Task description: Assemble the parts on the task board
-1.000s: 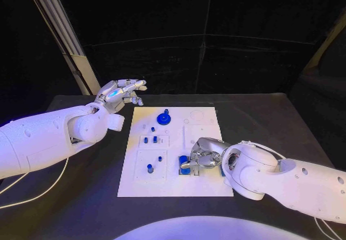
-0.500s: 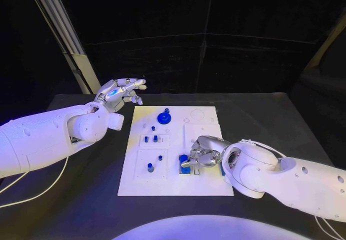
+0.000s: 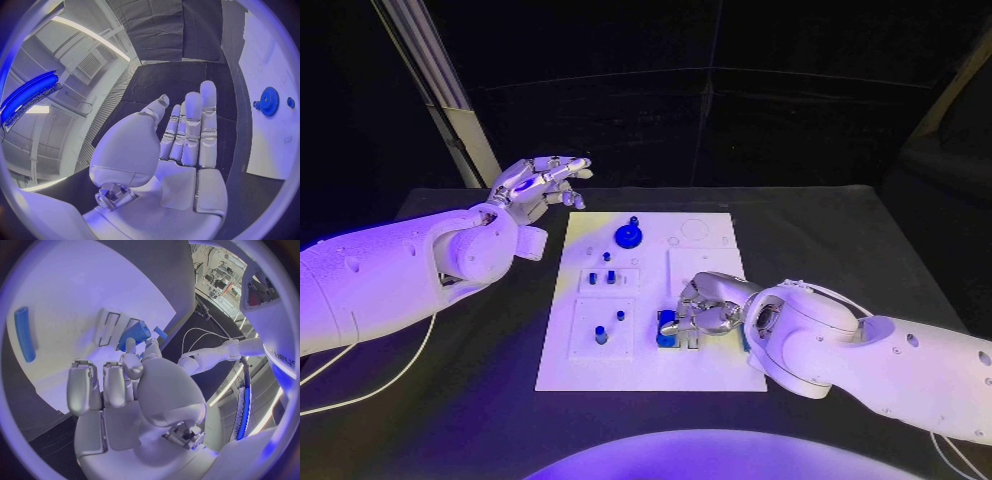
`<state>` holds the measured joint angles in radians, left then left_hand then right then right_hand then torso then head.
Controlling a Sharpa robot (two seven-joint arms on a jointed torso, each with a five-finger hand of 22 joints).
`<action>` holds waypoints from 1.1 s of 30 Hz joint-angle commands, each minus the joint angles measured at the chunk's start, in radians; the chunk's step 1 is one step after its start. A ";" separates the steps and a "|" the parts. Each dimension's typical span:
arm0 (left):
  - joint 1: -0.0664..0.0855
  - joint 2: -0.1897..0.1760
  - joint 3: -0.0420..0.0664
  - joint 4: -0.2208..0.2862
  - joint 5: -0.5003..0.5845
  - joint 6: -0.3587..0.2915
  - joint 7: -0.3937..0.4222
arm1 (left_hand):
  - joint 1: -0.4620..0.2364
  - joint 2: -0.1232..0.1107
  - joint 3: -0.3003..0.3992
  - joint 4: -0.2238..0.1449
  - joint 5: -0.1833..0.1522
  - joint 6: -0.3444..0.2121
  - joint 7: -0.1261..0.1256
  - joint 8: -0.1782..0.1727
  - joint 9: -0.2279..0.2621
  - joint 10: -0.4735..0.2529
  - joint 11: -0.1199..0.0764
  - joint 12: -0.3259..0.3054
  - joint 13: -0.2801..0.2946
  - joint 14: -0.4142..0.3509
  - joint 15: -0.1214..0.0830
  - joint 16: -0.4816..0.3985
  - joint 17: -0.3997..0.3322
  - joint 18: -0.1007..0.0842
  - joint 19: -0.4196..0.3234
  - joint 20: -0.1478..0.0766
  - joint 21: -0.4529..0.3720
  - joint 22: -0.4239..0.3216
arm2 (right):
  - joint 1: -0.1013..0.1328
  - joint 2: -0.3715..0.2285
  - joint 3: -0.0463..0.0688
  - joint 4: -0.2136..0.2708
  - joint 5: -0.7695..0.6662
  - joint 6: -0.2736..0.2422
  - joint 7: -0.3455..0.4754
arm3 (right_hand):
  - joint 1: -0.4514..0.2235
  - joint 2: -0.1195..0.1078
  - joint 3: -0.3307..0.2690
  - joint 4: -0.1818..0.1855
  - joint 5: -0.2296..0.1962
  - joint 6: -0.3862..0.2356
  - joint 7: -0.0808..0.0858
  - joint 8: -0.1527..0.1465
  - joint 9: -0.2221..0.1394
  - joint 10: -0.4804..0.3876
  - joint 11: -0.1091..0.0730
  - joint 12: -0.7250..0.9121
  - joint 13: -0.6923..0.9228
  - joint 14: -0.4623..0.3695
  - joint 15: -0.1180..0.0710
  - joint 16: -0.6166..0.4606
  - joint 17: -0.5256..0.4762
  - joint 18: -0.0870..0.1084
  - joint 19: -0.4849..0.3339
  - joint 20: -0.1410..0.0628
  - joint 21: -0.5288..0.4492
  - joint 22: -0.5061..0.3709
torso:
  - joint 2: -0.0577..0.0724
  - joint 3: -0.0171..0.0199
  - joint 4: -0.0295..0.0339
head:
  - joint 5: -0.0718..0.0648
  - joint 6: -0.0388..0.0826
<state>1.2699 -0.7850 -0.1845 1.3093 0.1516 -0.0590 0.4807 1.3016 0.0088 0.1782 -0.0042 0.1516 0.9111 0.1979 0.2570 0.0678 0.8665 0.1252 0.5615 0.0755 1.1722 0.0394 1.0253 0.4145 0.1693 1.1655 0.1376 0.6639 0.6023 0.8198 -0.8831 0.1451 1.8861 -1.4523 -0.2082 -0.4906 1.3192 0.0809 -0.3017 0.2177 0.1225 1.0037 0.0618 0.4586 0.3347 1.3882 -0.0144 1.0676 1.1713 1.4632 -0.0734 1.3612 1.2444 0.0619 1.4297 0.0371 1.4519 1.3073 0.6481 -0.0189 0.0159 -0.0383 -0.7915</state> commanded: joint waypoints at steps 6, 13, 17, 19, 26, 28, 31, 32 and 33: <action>0.002 0.000 0.001 0.000 -0.002 0.009 0.001 | 0.007 -0.003 -0.008 0.000 -0.005 -0.008 -0.001 0.005 0.000 -0.004 0.000 0.006 -0.001 -0.009 0.001 0.006 -0.001 0.013 -0.008 0.002 0.004 0.002 | 0.001 -0.012 -0.001 0.005 0.024 0.017 0.038 | 0.007 -0.001 0.001 -0.002 0.006 0.006 -0.003 0.005 0.004 0.004 -0.002 -0.002 -0.001 0.050 -0.006 0.002 0.000 -0.009 0.002 -0.002 0.004 0.032 | -0.001 -0.0011 0.0020 | -0.004 0.000; 0.001 0.002 0.001 -0.002 -0.002 0.009 0.002 | 0.007 -0.003 -0.008 0.000 -0.005 -0.008 -0.001 0.005 0.000 -0.004 0.000 0.006 -0.001 -0.009 0.001 0.006 -0.001 0.013 -0.008 0.002 0.004 0.002 | 0.001 -0.003 0.000 0.001 0.026 0.024 0.017 | 0.033 0.005 0.007 -0.016 0.036 0.010 -0.006 0.008 0.008 0.005 -0.004 -0.005 -0.001 0.049 -0.008 0.002 0.001 -0.009 0.004 -0.003 0.005 0.036 | 0.000 -0.0007 0.0013 | -0.004 0.001; 0.001 0.003 0.001 -0.002 -0.002 0.009 0.003 | 0.007 -0.003 -0.008 0.000 -0.005 -0.008 -0.001 0.005 0.000 -0.004 0.000 0.006 -0.001 -0.009 0.001 0.006 -0.001 0.013 -0.008 0.002 0.004 0.002 | 0.001 0.002 0.000 -0.007 0.026 0.026 -0.003 | 0.045 0.016 0.014 -0.021 0.040 0.013 -0.008 0.009 0.010 0.006 -0.006 -0.005 0.000 0.050 -0.009 0.003 0.003 -0.010 0.006 -0.005 0.006 0.038 | 0.000 -0.0011 0.0008 | -0.003 0.001; 0.001 0.003 0.001 -0.002 -0.002 0.010 0.003 | 0.007 -0.003 -0.008 0.000 -0.005 -0.008 -0.001 0.005 0.000 -0.004 0.000 0.006 -0.001 -0.009 0.001 0.006 -0.001 0.013 -0.008 0.002 0.004 0.002 | 0.001 0.004 0.000 -0.012 0.026 0.029 -0.014 | 0.047 0.024 0.017 -0.020 0.043 0.014 -0.009 0.009 0.011 0.007 -0.007 -0.005 0.001 0.050 -0.010 0.003 0.004 -0.010 0.006 -0.006 0.006 0.039 | 0.001 -0.0011 0.0003 | -0.002 0.001; 0.001 0.001 0.001 -0.001 -0.002 0.011 0.002 | 0.008 -0.003 -0.008 0.000 -0.005 -0.008 -0.001 0.006 0.000 -0.004 0.000 0.007 -0.001 -0.009 0.001 0.006 -0.001 0.013 -0.009 0.002 0.004 0.002 | 0.001 0.007 0.000 -0.015 0.026 0.049 -0.031 | 0.062 0.032 0.024 -0.028 0.048 0.020 -0.013 0.011 0.013 0.012 -0.010 -0.001 0.006 0.051 -0.012 0.006 0.010 -0.011 0.010 -0.007 0.009 0.044 | 0.002 0.0000 -0.0029 | 0.001 -0.001; 0.001 0.000 0.001 -0.001 -0.002 0.011 0.002 | 0.008 -0.002 -0.008 0.000 -0.005 -0.008 -0.001 0.006 0.000 -0.004 0.000 0.007 -0.001 -0.009 0.001 0.006 -0.001 0.013 -0.009 0.002 0.004 0.002 | 0.001 0.006 0.000 -0.012 0.027 0.052 -0.032 | 0.064 0.033 0.025 -0.029 0.048 0.022 -0.014 0.012 0.014 0.013 -0.011 0.001 0.007 0.051 -0.013 0.007 0.011 -0.011 0.010 -0.008 0.010 0.046 | 0.002 0.0006 -0.0029 | 0.002 0.000; 0.001 0.000 0.001 -0.002 -0.002 0.011 0.001 | 0.008 -0.002 -0.008 0.000 -0.005 -0.008 -0.001 0.006 0.000 -0.004 0.000 0.007 -0.001 -0.009 0.001 0.006 -0.001 0.013 -0.009 0.002 0.004 0.002 | 0.001 0.002 0.000 -0.009 0.032 0.056 -0.033 | 0.064 0.033 0.025 -0.029 0.048 0.022 -0.014 0.013 0.014 0.013 -0.011 0.001 0.007 0.051 -0.013 0.007 0.011 -0.011 0.011 -0.008 0.010 0.046 | 0.001 0.0008 -0.0036 | 0.004 0.001; 0.001 0.000 0.001 -0.001 -0.002 0.011 0.001 | 0.008 -0.002 -0.008 0.000 -0.005 -0.008 -0.001 0.006 0.000 -0.004 0.000 0.007 -0.001 -0.009 0.001 0.006 -0.001 0.013 -0.009 0.002 0.004 0.002 | 0.001 0.001 0.000 -0.007 0.034 0.057 -0.034 | 0.064 0.033 0.025 -0.029 0.048 0.022 -0.014 0.013 0.014 0.013 -0.011 0.001 0.007 0.051 -0.013 0.007 0.011 -0.011 0.011 -0.008 0.010 0.046 | 0.001 0.0006 -0.0032 | 0.004 0.001; 0.001 -0.001 0.001 -0.001 -0.002 0.011 0.001 | 0.008 -0.002 -0.008 0.000 -0.005 -0.008 -0.001 0.006 0.000 -0.004 0.000 0.007 -0.001 -0.009 0.001 0.006 -0.001 0.013 -0.009 0.002 0.004 0.002 | 0.001 0.000 0.000 -0.006 0.035 0.058 -0.034 | 0.065 0.033 0.025 -0.030 0.048 0.022 -0.014 0.013 0.014 0.013 -0.011 0.001 0.007 0.051 -0.013 0.007 0.011 -0.011 0.011 -0.008 0.010 0.046 | 0.001 0.0006 -0.0032 | 0.004 0.001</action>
<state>1.2697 -0.7851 -0.1845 1.3072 0.1516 -0.0587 0.4801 1.3016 0.0088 0.1782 -0.0042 0.1516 0.9111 0.1979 0.2570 0.0678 0.8666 0.1252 0.5653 0.0758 1.1721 0.0394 1.0254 0.4147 0.1693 1.1621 0.1410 0.6639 0.6030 0.8215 -0.8803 0.1472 1.8812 -1.4231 -0.1766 -0.4999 1.3740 0.1165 -0.2790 0.1897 0.1688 1.0205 0.0465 0.4649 0.3479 1.3954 -0.0216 1.0676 1.1780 1.4670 -0.0771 1.3649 1.2548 0.0618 1.4368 0.0300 1.4558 1.3073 0.6496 -0.0183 0.0129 -0.0349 -0.7910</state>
